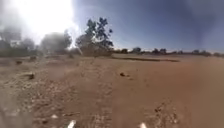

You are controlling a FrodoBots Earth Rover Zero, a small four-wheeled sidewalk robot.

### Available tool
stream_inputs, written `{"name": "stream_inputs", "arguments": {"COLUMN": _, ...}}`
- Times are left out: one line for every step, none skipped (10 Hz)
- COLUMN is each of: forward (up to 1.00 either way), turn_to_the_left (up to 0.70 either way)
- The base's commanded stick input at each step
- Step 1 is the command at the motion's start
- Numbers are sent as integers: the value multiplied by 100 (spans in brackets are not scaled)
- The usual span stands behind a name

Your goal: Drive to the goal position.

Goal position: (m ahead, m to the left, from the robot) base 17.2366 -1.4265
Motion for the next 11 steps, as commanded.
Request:
{"name": "stream_inputs", "arguments": {"forward": 70, "turn_to_the_left": 0}}
{"name": "stream_inputs", "arguments": {"forward": 70, "turn_to_the_left": 0}}
{"name": "stream_inputs", "arguments": {"forward": 70, "turn_to_the_left": 0}}
{"name": "stream_inputs", "arguments": {"forward": 70, "turn_to_the_left": 0}}
{"name": "stream_inputs", "arguments": {"forward": 70, "turn_to_the_left": 0}}
{"name": "stream_inputs", "arguments": {"forward": 70, "turn_to_the_left": 0}}
{"name": "stream_inputs", "arguments": {"forward": 70, "turn_to_the_left": 0}}
{"name": "stream_inputs", "arguments": {"forward": 70, "turn_to_the_left": 0}}
{"name": "stream_inputs", "arguments": {"forward": 70, "turn_to_the_left": 0}}
{"name": "stream_inputs", "arguments": {"forward": 70, "turn_to_the_left": 0}}
{"name": "stream_inputs", "arguments": {"forward": 70, "turn_to_the_left": 0}}
